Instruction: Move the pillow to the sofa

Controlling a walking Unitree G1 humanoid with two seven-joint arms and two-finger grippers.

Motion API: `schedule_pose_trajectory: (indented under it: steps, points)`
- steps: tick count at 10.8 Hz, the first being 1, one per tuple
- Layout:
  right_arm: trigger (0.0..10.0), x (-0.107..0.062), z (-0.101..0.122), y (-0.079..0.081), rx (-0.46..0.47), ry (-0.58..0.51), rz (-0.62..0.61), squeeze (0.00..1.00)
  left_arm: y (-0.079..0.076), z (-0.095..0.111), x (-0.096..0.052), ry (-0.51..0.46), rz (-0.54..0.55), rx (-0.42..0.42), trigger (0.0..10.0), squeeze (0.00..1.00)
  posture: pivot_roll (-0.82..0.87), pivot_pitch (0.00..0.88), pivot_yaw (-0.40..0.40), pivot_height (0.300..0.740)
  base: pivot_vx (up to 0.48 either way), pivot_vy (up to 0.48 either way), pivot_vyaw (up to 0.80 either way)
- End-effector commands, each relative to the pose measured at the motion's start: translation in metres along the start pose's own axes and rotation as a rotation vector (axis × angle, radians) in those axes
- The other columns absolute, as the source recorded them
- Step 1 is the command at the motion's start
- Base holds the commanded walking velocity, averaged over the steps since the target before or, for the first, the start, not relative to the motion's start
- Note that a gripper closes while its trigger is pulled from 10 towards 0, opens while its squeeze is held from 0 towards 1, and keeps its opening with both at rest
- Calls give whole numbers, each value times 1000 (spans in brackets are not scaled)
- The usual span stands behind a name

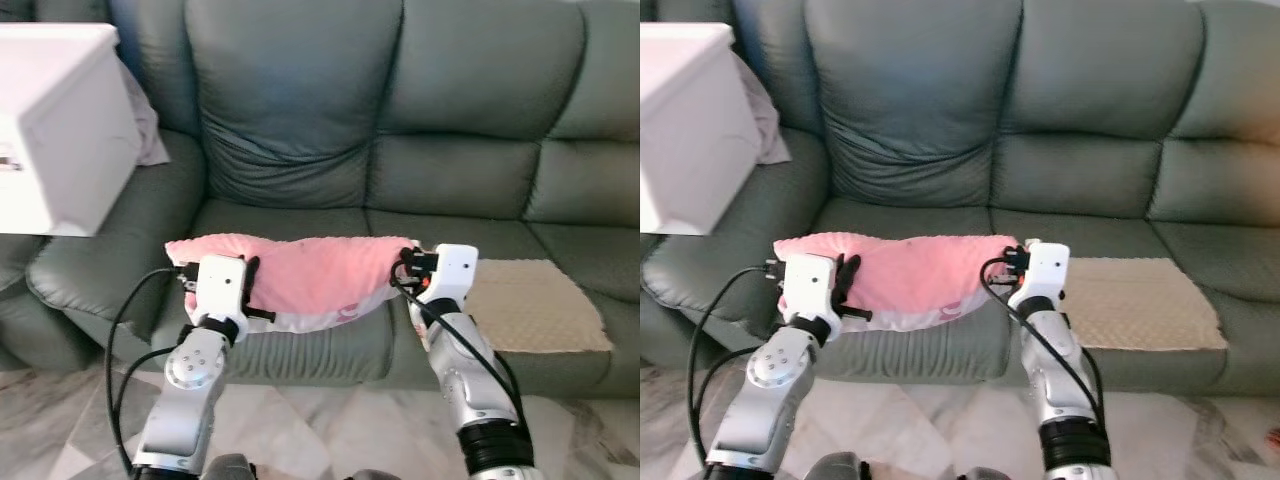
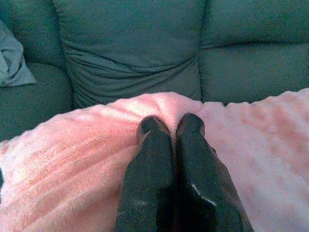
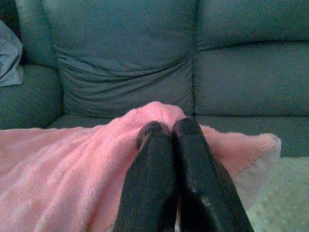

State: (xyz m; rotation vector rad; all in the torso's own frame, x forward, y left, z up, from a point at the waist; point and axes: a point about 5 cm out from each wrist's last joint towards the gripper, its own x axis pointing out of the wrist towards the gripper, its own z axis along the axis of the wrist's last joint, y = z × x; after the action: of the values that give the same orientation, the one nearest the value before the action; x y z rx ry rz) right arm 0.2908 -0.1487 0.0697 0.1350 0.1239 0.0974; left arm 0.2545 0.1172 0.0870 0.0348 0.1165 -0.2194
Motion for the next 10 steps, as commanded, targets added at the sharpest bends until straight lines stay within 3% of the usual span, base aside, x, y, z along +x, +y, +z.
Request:
schedule_pose_trajectory:
  steps: [1,4,10]
  points:
    - [10000,3,7,5,2,-25,16,0,1,3,1,-9,-5,10,10000,0,62,0,-63,740,0,480,0]
    - [10000,3,8,6,-2,-31,16,0,0,3,0,-8,-9,10,10000,0,59,0,-62,740,0,480,0]
    - [10000,4,7,5,-11,-25,17,0,-3,6,-1,-35,-35,1,10000,0,65,0,-68,740,0,0,0]
